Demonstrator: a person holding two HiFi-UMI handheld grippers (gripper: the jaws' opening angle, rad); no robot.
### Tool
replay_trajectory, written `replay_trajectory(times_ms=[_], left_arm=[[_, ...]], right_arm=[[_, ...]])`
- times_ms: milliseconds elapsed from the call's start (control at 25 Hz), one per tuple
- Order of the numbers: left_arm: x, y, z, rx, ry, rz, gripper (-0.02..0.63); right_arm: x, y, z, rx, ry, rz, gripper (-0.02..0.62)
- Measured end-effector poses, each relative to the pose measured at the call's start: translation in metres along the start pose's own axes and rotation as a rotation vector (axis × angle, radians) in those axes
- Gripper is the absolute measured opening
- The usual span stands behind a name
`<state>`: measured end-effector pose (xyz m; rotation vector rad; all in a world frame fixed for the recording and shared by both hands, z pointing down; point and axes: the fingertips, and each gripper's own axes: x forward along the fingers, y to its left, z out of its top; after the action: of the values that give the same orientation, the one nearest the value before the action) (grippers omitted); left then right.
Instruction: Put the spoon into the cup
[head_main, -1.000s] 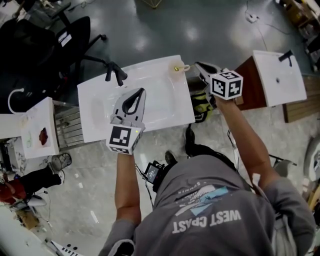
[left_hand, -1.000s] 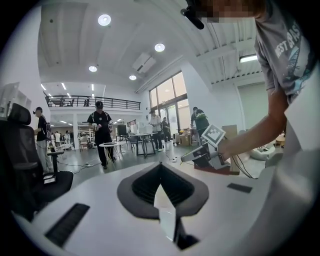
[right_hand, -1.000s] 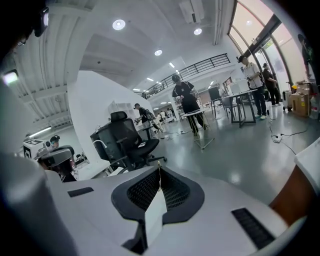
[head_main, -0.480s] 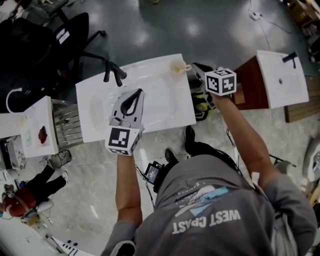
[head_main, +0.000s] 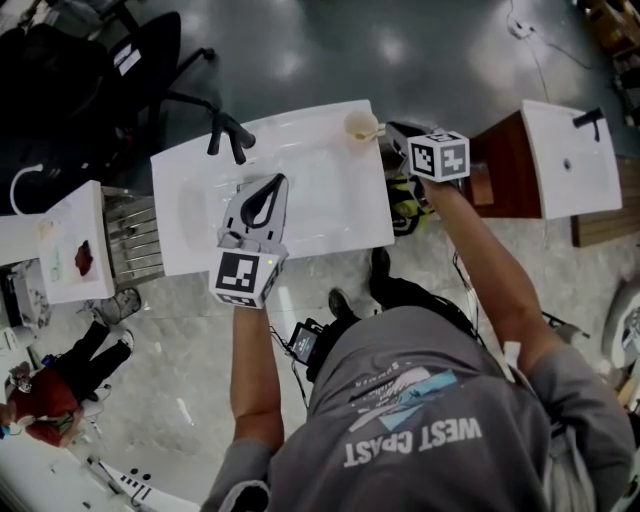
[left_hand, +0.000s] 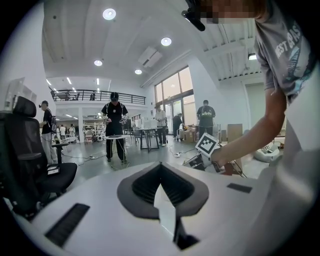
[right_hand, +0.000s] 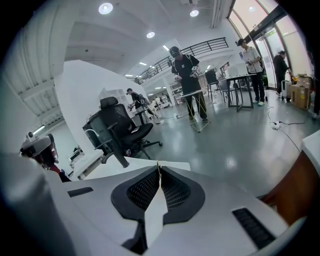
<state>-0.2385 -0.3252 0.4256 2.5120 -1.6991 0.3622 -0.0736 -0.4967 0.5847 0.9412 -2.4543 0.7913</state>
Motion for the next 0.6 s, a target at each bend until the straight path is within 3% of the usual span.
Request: replay_trajectory(times_ms=[400,480,600], left_arm=[[-0.009,0.000,0.006,0.015,-0.019,0.009,0.002],[-0.014,0.000,0.008,0.018,-0.023,0.013,0.002],[-0.024,0.000,0.009,0.022,-0.026,0.015,0.002]], right_arm=[[-0.004,-0.008,0.003,-0.022,-0.012,-0.034,0.038],[-0.008,-0.012,0.008,-0.037,-0.027,-0.066,0.108],[-0.021,-0.015,0.018,-0.064,-0.066,-0.122,0.140]])
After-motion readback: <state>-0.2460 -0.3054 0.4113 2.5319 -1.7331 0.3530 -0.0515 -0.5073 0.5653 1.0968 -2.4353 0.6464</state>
